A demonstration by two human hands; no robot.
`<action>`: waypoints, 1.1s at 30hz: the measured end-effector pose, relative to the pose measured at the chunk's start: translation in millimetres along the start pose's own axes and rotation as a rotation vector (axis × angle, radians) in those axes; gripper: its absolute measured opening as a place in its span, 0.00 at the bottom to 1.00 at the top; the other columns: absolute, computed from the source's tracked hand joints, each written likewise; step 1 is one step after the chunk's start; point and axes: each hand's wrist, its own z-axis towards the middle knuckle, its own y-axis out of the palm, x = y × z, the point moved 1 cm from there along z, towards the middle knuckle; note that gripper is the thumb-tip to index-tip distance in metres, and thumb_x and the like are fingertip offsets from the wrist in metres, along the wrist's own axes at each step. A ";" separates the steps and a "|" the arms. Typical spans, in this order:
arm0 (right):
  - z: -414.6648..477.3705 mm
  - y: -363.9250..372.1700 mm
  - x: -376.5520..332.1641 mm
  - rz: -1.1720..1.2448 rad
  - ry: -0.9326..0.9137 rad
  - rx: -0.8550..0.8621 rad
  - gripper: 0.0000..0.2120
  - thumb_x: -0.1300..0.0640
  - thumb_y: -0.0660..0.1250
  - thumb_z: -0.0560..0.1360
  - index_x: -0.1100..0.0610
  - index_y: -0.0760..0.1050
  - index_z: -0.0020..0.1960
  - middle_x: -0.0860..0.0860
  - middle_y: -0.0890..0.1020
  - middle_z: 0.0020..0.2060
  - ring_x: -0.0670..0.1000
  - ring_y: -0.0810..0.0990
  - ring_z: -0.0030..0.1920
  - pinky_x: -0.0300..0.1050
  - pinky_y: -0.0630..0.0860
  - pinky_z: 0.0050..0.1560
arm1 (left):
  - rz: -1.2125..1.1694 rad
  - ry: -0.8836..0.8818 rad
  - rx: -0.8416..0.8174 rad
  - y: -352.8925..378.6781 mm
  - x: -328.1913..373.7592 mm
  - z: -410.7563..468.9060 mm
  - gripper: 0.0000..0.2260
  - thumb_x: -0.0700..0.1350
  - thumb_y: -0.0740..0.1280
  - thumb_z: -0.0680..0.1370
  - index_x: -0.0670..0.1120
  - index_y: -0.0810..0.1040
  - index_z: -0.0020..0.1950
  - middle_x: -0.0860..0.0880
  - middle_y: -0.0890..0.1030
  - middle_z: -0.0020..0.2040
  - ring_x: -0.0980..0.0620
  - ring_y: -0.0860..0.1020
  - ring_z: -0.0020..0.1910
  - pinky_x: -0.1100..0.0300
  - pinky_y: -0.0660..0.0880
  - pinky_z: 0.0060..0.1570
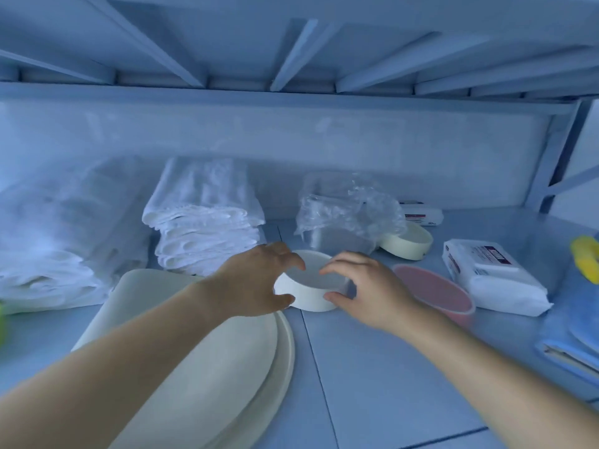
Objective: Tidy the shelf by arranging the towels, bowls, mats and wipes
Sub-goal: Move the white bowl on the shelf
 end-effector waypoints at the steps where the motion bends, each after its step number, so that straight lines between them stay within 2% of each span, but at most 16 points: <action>1: -1.2 -0.9 3.4 -0.020 0.003 -0.027 0.17 0.52 0.69 0.72 0.50 0.75 0.60 0.44 0.75 0.57 0.46 0.72 0.59 0.41 0.70 0.56 | 0.017 -0.022 -0.027 5.5 5.1 4.4 0.23 0.55 0.67 0.72 0.59 0.65 0.66 0.57 0.67 0.62 0.55 0.68 0.60 0.56 0.72 0.55; 5: -6.7 -0.4 12.9 -0.157 -0.040 -0.128 0.18 0.50 0.66 0.75 0.51 0.71 0.63 0.45 0.72 0.61 0.48 0.69 0.62 0.43 0.70 0.54 | 0.080 -0.124 -0.035 29.4 25.6 15.7 0.26 0.56 0.69 0.70 0.59 0.65 0.66 0.58 0.66 0.63 0.55 0.67 0.62 0.56 0.73 0.52; 10: -7.6 9.5 12.1 -0.252 -0.107 -0.155 0.15 0.52 0.64 0.76 0.55 0.69 0.61 0.50 0.71 0.58 0.52 0.68 0.62 0.47 0.72 0.53 | -0.015 -0.246 0.134 51.5 40.6 16.8 0.23 0.52 0.69 0.67 0.57 0.73 0.62 0.57 0.72 0.60 0.53 0.72 0.60 0.56 0.75 0.51; 13: -8.4 12.1 13.8 -0.193 -0.088 -0.116 0.16 0.54 0.63 0.76 0.55 0.67 0.63 0.49 0.70 0.60 0.51 0.67 0.63 0.46 0.70 0.54 | -0.007 -0.185 0.267 55.5 41.3 11.2 0.24 0.52 0.70 0.60 0.52 0.80 0.55 0.52 0.80 0.54 0.49 0.79 0.53 0.58 0.78 0.45; 16: -9.9 10.0 16.3 -0.098 -0.079 -0.071 0.20 0.54 0.63 0.76 0.54 0.65 0.67 0.48 0.68 0.64 0.51 0.66 0.64 0.45 0.69 0.56 | 0.059 -0.147 0.322 49.4 42.8 3.8 0.23 0.53 0.74 0.53 0.51 0.83 0.47 0.54 0.83 0.46 0.53 0.82 0.44 0.65 0.77 0.37; 20: -12.2 6.3 17.0 0.021 -0.110 0.014 0.26 0.57 0.64 0.76 0.53 0.60 0.71 0.48 0.65 0.66 0.50 0.64 0.66 0.43 0.67 0.62 | -0.016 -0.117 0.394 43.7 45.1 -2.7 0.22 0.52 0.70 0.55 0.50 0.83 0.48 0.55 0.83 0.46 0.60 0.78 0.46 0.68 0.74 0.41; 22: -12.8 5.8 18.9 0.053 -0.117 0.068 0.27 0.58 0.65 0.75 0.53 0.60 0.72 0.49 0.66 0.66 0.51 0.65 0.67 0.43 0.67 0.63 | -0.043 -0.129 0.427 42.9 44.2 -2.3 0.22 0.52 0.69 0.57 0.50 0.83 0.50 0.56 0.83 0.47 0.60 0.77 0.48 0.69 0.73 0.43; 25: -14.7 7.6 23.7 0.057 -0.149 0.181 0.28 0.60 0.71 0.69 0.56 0.67 0.68 0.51 0.72 0.62 0.53 0.72 0.62 0.45 0.73 0.57 | -0.191 -0.173 0.513 38.4 43.5 -1.9 0.21 0.54 0.68 0.59 0.51 0.83 0.51 0.58 0.83 0.47 0.61 0.78 0.46 0.71 0.72 0.44; 28: -18.7 8.9 26.0 0.048 -0.167 0.228 0.30 0.60 0.76 0.64 0.55 0.69 0.64 0.50 0.74 0.60 0.52 0.75 0.57 0.40 0.74 0.52 | -0.329 -0.220 0.575 34.2 42.4 -2.9 0.18 0.53 0.70 0.60 0.54 0.82 0.49 0.61 0.82 0.43 0.61 0.78 0.42 0.67 0.74 0.43; 30: -18.8 8.1 25.2 0.061 -0.165 0.230 0.31 0.60 0.75 0.65 0.54 0.68 0.64 0.50 0.72 0.62 0.52 0.74 0.60 0.40 0.74 0.53 | -0.444 -0.295 0.593 32.7 42.6 -3.8 0.16 0.52 0.72 0.60 0.56 0.82 0.48 0.59 0.82 0.41 0.58 0.79 0.43 0.65 0.76 0.43; 33: -17.0 9.0 22.9 0.054 -0.168 0.215 0.30 0.60 0.72 0.70 0.52 0.65 0.68 0.50 0.66 0.68 0.51 0.70 0.66 0.42 0.73 0.56 | -0.623 -0.385 0.635 30.3 43.2 -7.0 0.10 0.50 0.73 0.62 0.54 0.82 0.43 0.52 0.82 0.39 0.54 0.79 0.42 0.66 0.76 0.40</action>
